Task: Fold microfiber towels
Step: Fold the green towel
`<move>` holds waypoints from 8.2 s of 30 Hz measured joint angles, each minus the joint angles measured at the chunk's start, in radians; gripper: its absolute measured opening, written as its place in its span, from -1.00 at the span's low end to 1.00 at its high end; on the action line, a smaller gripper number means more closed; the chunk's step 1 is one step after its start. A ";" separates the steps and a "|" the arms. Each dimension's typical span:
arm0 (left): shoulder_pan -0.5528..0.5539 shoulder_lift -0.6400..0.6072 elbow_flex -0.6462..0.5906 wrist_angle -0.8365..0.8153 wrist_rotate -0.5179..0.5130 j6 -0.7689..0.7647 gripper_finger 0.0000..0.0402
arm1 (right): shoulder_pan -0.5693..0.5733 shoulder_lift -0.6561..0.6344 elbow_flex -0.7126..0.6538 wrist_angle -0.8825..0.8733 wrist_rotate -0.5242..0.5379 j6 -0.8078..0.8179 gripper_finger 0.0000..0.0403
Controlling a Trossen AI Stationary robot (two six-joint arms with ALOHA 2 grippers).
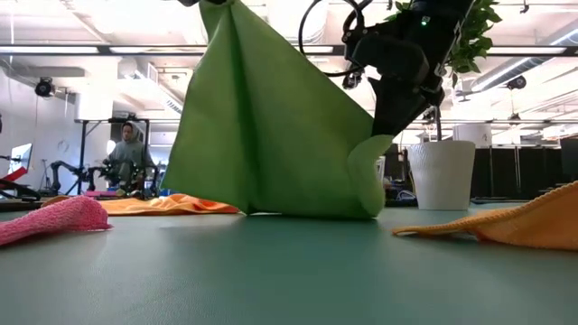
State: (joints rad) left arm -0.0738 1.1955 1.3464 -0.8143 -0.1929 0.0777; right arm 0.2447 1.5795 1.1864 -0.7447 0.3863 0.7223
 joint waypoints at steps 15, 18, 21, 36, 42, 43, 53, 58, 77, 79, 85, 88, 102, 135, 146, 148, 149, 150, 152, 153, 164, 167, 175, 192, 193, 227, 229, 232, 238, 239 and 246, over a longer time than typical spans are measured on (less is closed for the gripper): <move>0.000 -0.035 0.000 -0.027 -0.077 0.044 -1.00 | 0.000 0.000 0.001 0.001 -0.076 -0.015 -0.74; 0.000 -0.034 0.000 -0.030 -0.081 0.062 -1.00 | 0.000 0.000 0.001 0.001 -0.105 -0.022 -0.74; 0.000 -0.033 0.001 -0.032 -0.098 0.067 -1.00 | 0.000 0.000 0.001 0.001 -0.125 -0.024 -0.75; 0.000 -0.032 0.001 -0.034 -0.138 0.073 -1.00 | 0.000 -0.001 0.001 0.000 -0.192 -0.024 -0.86; 0.000 -0.031 0.001 -0.034 -0.183 0.094 -1.00 | 0.000 -0.001 0.001 -0.005 -0.226 -0.024 -0.87; 0.000 -0.031 0.001 -0.034 -0.183 0.095 -1.00 | 0.000 -0.001 0.001 -0.006 -0.233 -0.023 -0.87; 0.002 -0.031 0.002 -0.056 -0.211 0.119 -1.00 | 0.000 -0.001 0.001 -0.020 -0.238 -0.011 -0.87; 0.002 -0.031 0.002 -0.081 -0.212 0.119 -1.00 | 0.000 -0.001 0.030 -0.119 -0.222 0.019 -0.94; 0.009 -0.032 0.002 -0.085 -0.264 0.276 -1.00 | -0.001 -0.003 0.451 -0.620 0.204 -0.026 -0.96; 0.021 -0.030 0.002 -0.083 -0.294 0.328 -1.00 | -0.006 -0.003 0.501 -0.661 0.301 -0.025 -0.96; 0.093 -0.016 0.002 -0.079 -0.320 0.446 -1.00 | -0.028 -0.003 0.606 -0.758 0.552 -0.027 -0.96; 0.142 -0.011 0.004 -0.075 -0.341 0.460 -1.00 | -0.041 -0.003 0.629 -0.803 0.623 -0.049 -0.96; 0.135 -0.015 -0.037 -0.197 0.350 -0.136 -1.00 | 0.069 -0.006 0.572 -0.714 0.264 0.088 -0.96; -0.107 0.048 -0.489 0.183 0.322 -0.534 -1.00 | 0.309 0.170 0.286 -0.596 0.033 0.574 -0.96; -0.048 0.079 -0.502 0.141 0.140 -0.507 -1.00 | 0.133 0.143 0.167 -0.520 -0.064 0.375 -0.96; -0.043 0.108 -0.503 0.144 0.135 -0.497 -1.00 | 0.119 0.143 0.157 -0.520 -0.075 0.361 -0.96; -0.041 0.124 -0.503 0.143 0.132 -0.486 -1.00 | 0.112 0.141 0.155 -0.520 -0.077 0.353 -0.96; -0.040 0.140 -0.504 0.145 0.127 -0.479 -1.00 | 0.105 0.141 0.155 -0.517 -0.079 0.339 -0.96; -0.037 0.175 -0.504 0.150 0.111 -0.465 -1.00 | 0.088 0.141 0.152 -0.516 -0.081 0.313 -0.96; -0.035 0.191 -0.504 0.150 0.103 -0.459 -1.00 | 0.078 0.141 0.152 -0.514 -0.080 0.303 -0.96; -0.025 0.182 -0.438 0.011 0.067 -0.357 -1.00 | 0.049 0.105 0.225 -0.568 -0.050 0.219 -0.96; -0.023 0.133 -0.364 -0.094 0.011 -0.309 -1.00 | 0.042 0.073 0.268 -0.626 -0.001 0.223 -0.96; -0.022 0.008 -0.149 -0.281 0.002 -0.146 -1.00 | 0.050 -0.057 0.405 -0.653 0.032 0.173 -0.96; -0.010 0.016 0.095 -0.302 -0.364 0.147 -1.00 | 0.043 -0.279 0.462 -0.660 -0.072 0.005 -0.96; -0.008 0.022 0.108 -0.302 -0.367 0.148 -1.00 | 0.042 -0.289 0.462 -0.660 -0.071 -0.007 -0.96; 0.133 0.176 0.111 -0.397 0.135 -0.057 -1.00 | 0.019 -0.255 0.360 -0.590 -0.022 -0.204 -0.96; 0.097 0.177 0.067 -0.394 0.153 -0.085 -1.00 | 0.060 -0.232 0.325 -0.564 -0.055 -0.150 -0.96; 0.048 0.179 -0.003 -0.377 0.198 -0.126 -1.00 | 0.122 -0.194 0.274 -0.493 -0.117 -0.078 -0.96; -0.031 0.179 -0.113 -0.317 0.271 -0.203 -1.00 | 0.230 -0.108 0.199 -0.330 -0.186 0.033 -0.96; -0.040 0.179 -0.129 -0.305 0.272 -0.204 -1.00 | 0.243 -0.090 0.192 -0.312 -0.186 0.051 -0.96; -0.053 0.207 -0.198 -0.217 0.259 -0.229 -1.00 | 0.290 0.025 0.182 -0.300 -0.185 0.192 -0.96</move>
State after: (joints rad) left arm -0.1265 1.4027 1.1486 -1.0316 0.0663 -0.1516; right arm 0.5343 1.6040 1.3682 -1.0451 0.2008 0.9140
